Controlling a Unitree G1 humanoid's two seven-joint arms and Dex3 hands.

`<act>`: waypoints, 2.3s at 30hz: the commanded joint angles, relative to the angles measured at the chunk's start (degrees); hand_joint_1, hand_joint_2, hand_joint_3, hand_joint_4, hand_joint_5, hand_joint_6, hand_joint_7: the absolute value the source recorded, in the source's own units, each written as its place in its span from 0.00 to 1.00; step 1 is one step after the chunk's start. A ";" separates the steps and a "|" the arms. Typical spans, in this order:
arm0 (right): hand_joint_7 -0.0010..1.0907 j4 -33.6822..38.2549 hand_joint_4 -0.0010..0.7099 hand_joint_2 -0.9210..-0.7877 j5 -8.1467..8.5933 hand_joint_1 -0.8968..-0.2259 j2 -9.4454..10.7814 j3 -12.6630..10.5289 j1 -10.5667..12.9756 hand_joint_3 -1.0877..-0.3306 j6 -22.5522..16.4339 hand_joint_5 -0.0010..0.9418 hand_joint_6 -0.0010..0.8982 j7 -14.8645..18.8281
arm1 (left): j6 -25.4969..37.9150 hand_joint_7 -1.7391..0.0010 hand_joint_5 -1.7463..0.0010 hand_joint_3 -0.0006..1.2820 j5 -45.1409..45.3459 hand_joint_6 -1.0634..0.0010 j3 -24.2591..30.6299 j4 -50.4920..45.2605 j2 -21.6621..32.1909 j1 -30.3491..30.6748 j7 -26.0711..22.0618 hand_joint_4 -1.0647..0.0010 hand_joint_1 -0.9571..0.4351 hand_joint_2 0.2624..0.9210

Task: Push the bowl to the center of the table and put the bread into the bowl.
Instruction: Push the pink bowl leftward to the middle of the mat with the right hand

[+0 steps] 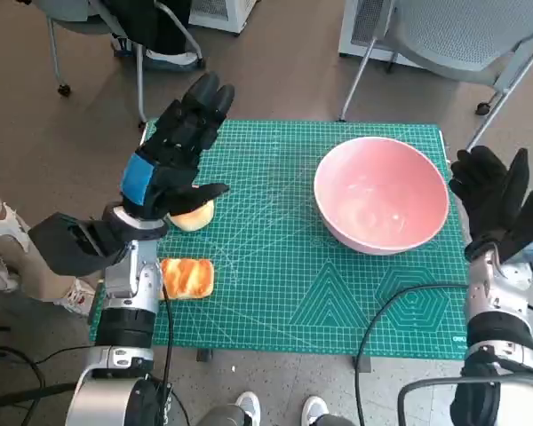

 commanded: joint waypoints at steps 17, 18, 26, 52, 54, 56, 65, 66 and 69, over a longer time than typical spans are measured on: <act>0.10 0.81 0.23 0.00 -0.26 0.33 5.05 0.31 1.08 0.32 1.44 0.01 0.25 -0.43 | 0.10 0.98 1.00 0.04 -0.02 0.79 0.14 -0.94 0.88 0.12 0.40 0.91 0.35 1.00; 0.10 0.79 0.23 0.00 -0.20 0.33 5.35 0.30 0.99 0.32 1.47 0.01 0.25 -0.31 | 0.11 0.98 1.00 0.04 -0.08 0.79 0.14 -1.21 0.89 0.29 0.40 0.91 0.35 1.00; 0.10 0.81 0.24 0.00 0.10 0.32 7.08 0.15 0.48 0.33 1.95 0.01 0.27 0.26 | 0.25 0.98 1.00 0.04 -0.02 0.79 0.12 -2.53 1.02 1.11 0.83 0.91 0.36 1.00; 0.09 0.87 0.28 0.00 -0.60 0.35 12.18 0.96 -0.93 0.36 2.09 0.00 0.27 0.06 | 1.42 0.97 1.00 0.05 0.49 0.79 -0.18 -5.45 1.55 2.84 3.06 0.91 0.35 1.00; 0.09 0.88 0.28 0.00 -0.62 0.35 12.49 1.05 -1.06 0.37 2.14 0.00 0.27 0.34 | 1.67 0.97 1.00 0.05 0.45 0.79 -0.17 -5.85 1.57 3.01 3.17 0.91 0.35 1.00; 0.09 0.91 0.28 0.00 -0.58 0.35 12.76 1.09 -1.21 0.37 2.25 0.00 0.27 0.56 | 1.85 0.97 1.00 0.05 0.43 0.79 -0.17 -6.18 1.57 3.16 3.28 0.91 0.35 1.00; 0.08 0.97 0.26 0.00 -0.43 0.37 13.79 1.34 -1.77 0.37 2.71 0.00 0.27 1.00 | 2.42 0.96 1.00 0.06 0.26 0.80 -0.16 -7.13 1.51 3.57 3.60 0.91 0.36 1.00; 0.08 0.96 0.26 0.00 -0.44 0.37 13.95 1.39 -1.81 0.37 2.70 0.00 0.28 0.98 | 2.50 0.96 1.00 0.06 0.22 0.80 -0.14 -7.18 1.51 3.58 3.61 0.91 0.36 1.00; 0.09 0.95 0.26 0.00 -0.47 0.37 14.30 1.55 -1.91 0.38 2.71 0.00 0.28 0.89 | 2.66 0.96 1.00 0.06 0.14 0.80 -0.11 -7.23 1.50 3.59 3.66 0.90 0.36 1.00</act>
